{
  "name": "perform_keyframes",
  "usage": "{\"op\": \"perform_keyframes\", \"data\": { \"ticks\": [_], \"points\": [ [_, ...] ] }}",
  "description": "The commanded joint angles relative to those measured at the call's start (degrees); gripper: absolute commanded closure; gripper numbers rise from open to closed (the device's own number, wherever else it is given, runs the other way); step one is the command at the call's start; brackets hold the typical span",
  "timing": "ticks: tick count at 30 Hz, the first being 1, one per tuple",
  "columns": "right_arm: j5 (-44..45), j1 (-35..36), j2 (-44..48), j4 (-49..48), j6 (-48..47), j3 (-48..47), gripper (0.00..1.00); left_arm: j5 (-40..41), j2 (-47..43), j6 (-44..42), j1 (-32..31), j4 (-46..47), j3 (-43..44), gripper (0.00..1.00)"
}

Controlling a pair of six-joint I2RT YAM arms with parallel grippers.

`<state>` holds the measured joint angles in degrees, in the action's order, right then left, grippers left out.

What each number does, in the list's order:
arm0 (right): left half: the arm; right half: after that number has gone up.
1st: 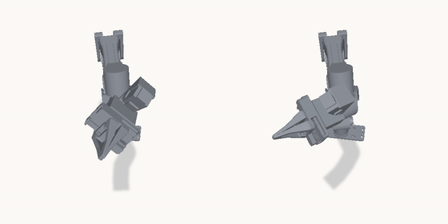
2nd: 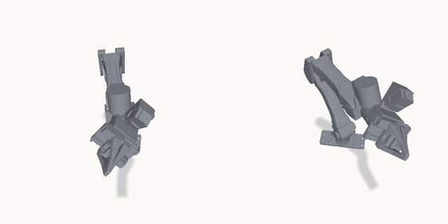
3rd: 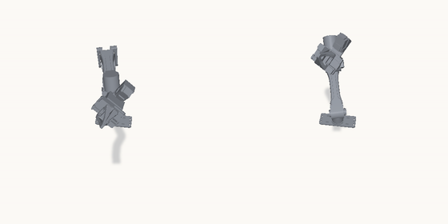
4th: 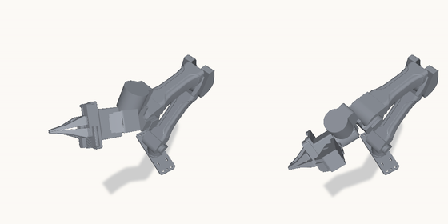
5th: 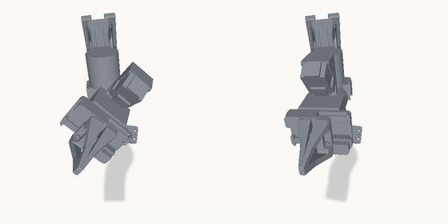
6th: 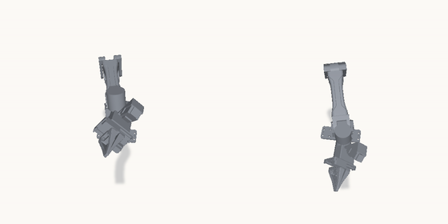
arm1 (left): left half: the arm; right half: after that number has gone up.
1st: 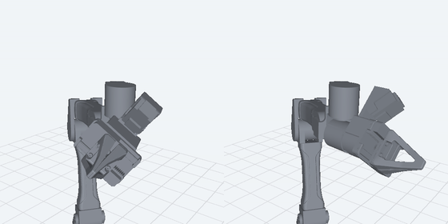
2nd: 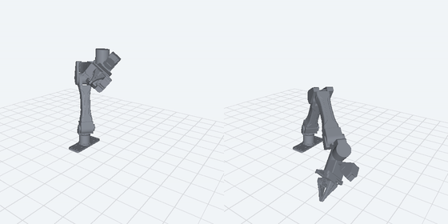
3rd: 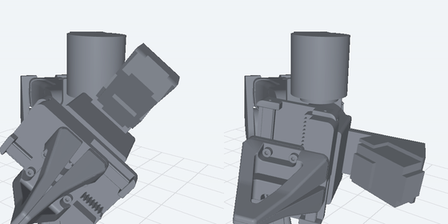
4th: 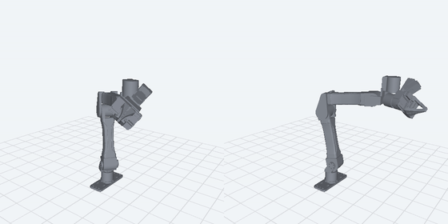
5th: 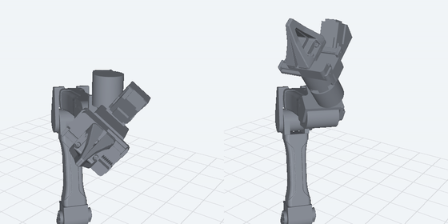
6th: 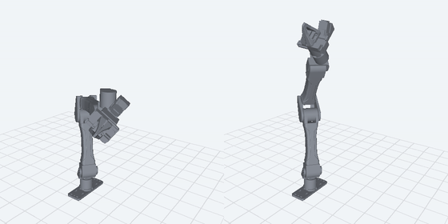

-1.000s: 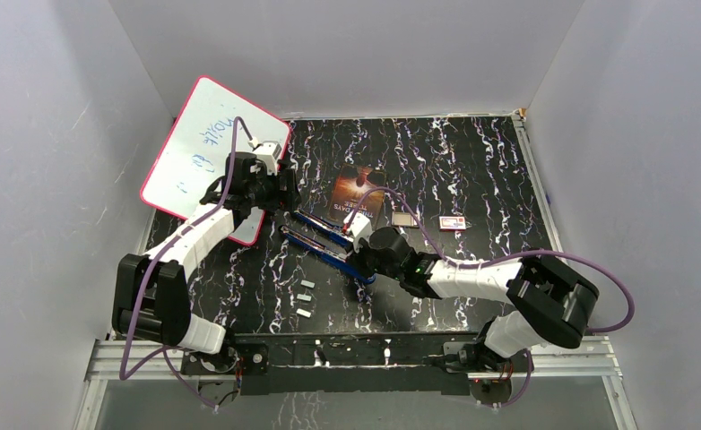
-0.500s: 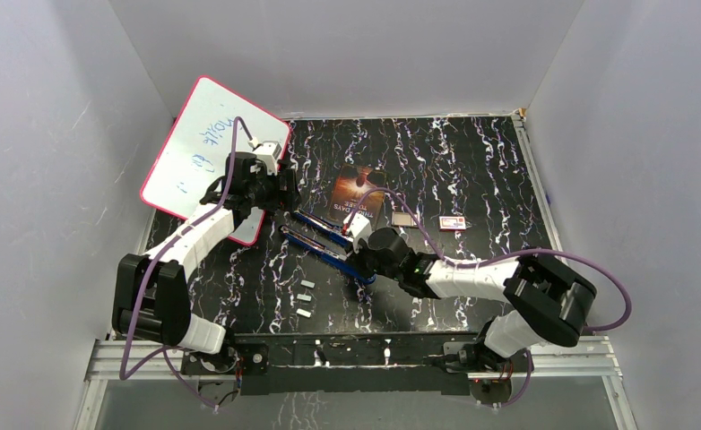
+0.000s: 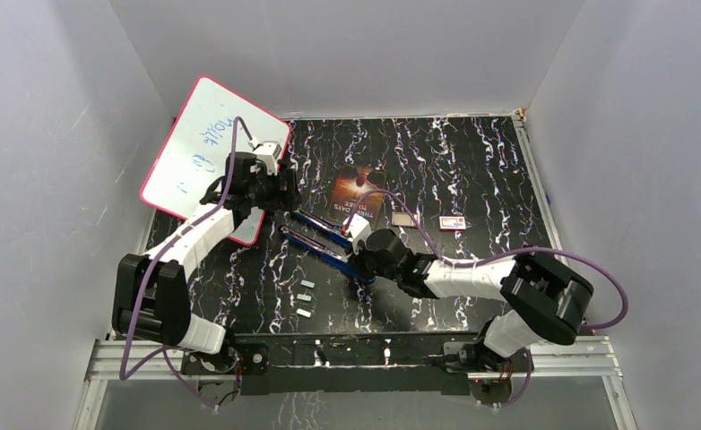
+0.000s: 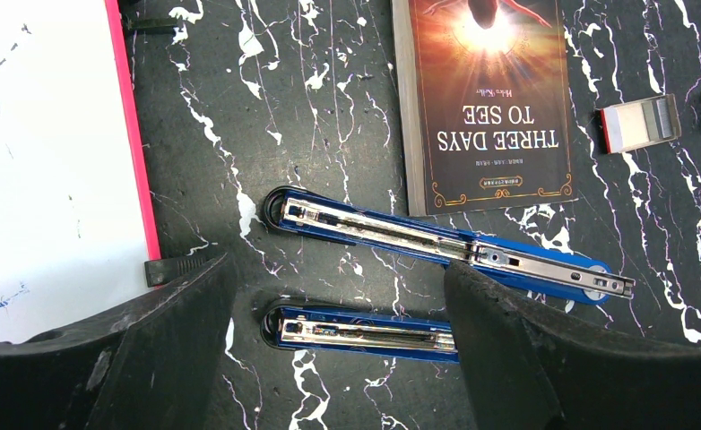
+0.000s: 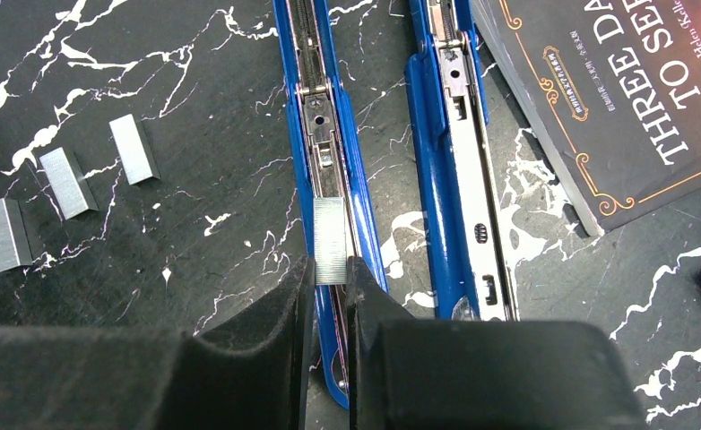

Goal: Load the staples into the stapler

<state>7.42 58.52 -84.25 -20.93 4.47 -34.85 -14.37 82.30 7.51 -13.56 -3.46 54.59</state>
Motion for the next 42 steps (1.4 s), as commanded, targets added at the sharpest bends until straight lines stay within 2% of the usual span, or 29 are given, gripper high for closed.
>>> {"op": "perform_keyframes", "data": {
  "ticks": [1,19,42],
  "points": [
    [1.32,0.19,-0.55,-0.62,0.80,-2.92,1.00,-0.82,-0.19,-0.21,0.12,-0.01,1.39,0.16],
    [1.29,0.19,4.24,-1.79,-0.40,-3.19,1.00,-0.92,-0.04,-0.13,0.18,0.12,1.31,0.16],
    [2.37,0.14,-1.42,2.11,0.91,-4.87,1.00,-1.00,-0.04,-0.13,0.13,0.21,1.32,0.15]
  ]
}}
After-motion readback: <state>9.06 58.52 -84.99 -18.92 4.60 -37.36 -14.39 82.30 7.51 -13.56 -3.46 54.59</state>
